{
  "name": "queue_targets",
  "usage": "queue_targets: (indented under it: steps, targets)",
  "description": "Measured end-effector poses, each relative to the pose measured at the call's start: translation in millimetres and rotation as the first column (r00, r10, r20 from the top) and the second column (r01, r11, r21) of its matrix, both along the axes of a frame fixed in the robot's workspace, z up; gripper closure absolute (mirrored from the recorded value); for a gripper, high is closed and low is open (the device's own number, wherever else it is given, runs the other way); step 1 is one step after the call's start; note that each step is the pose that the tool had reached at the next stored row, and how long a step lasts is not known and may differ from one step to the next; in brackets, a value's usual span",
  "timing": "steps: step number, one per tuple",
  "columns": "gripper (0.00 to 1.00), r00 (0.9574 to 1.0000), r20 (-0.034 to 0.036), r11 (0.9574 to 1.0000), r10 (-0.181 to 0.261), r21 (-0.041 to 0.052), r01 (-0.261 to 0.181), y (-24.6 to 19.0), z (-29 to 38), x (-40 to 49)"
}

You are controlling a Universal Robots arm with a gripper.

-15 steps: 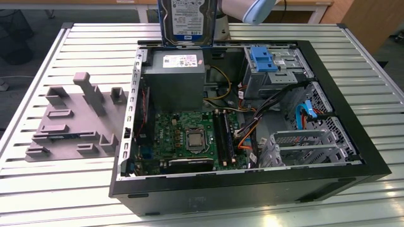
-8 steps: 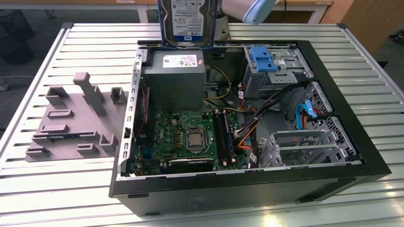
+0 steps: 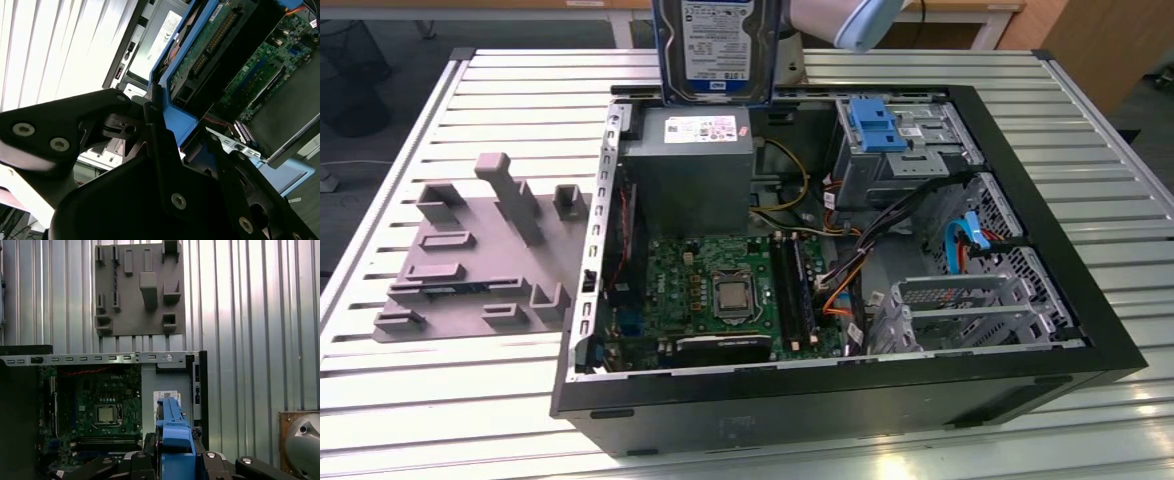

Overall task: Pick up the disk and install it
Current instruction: 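Pick up the disk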

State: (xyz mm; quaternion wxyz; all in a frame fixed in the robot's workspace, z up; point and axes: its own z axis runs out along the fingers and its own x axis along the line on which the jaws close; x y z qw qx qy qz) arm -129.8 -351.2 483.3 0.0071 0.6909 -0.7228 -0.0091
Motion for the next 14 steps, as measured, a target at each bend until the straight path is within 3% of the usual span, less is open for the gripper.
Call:
queue_targets:
  steps: [14]
  targets:
    - [0.64, 1.0000, -0.0001, 1.0000, 0.000, 0.0000, 0.000, -13.0, 0.0, 0.0]
